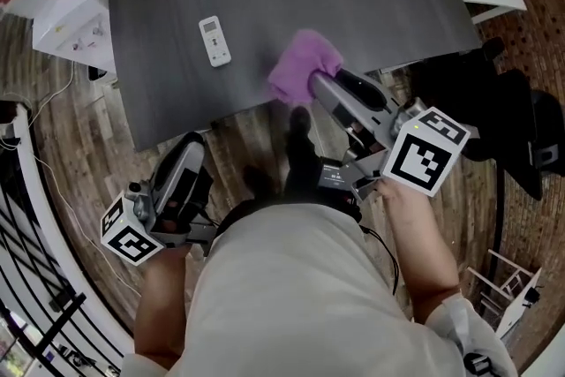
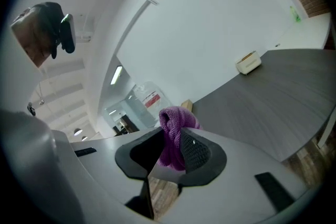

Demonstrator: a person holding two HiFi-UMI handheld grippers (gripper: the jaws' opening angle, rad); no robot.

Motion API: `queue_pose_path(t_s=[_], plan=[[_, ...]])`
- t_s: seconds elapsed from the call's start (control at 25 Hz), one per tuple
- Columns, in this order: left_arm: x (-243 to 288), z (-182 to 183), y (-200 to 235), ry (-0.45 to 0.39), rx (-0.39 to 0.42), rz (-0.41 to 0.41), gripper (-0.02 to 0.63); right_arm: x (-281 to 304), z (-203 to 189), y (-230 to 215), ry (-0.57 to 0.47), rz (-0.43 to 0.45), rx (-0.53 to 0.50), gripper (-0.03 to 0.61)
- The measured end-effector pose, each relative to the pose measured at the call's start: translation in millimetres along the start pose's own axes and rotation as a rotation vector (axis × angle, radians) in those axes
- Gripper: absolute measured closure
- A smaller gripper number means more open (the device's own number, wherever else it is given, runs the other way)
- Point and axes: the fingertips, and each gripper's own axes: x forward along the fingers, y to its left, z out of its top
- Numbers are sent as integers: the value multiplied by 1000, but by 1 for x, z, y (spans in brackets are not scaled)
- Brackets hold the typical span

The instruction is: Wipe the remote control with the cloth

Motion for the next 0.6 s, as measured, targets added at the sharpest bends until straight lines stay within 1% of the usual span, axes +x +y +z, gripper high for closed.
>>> queue_pose_path(t_s=[0.12, 0.28, 0.4, 0.6], plan=[[-19, -2, -27, -30, -12, -72, 557, -24, -5, 25, -47, -22, -22, 474], [-28, -5, -63, -43, -2, -175, 557, -54, 5, 45, -98, -45, -94, 476], [-30, -12, -78, -49, 22, -194, 556, -69, 11, 52, -112, -45, -128, 476], [-26, -24, -102, -86, 38, -224, 555, -90, 16, 51, -111, -21, -138, 476]])
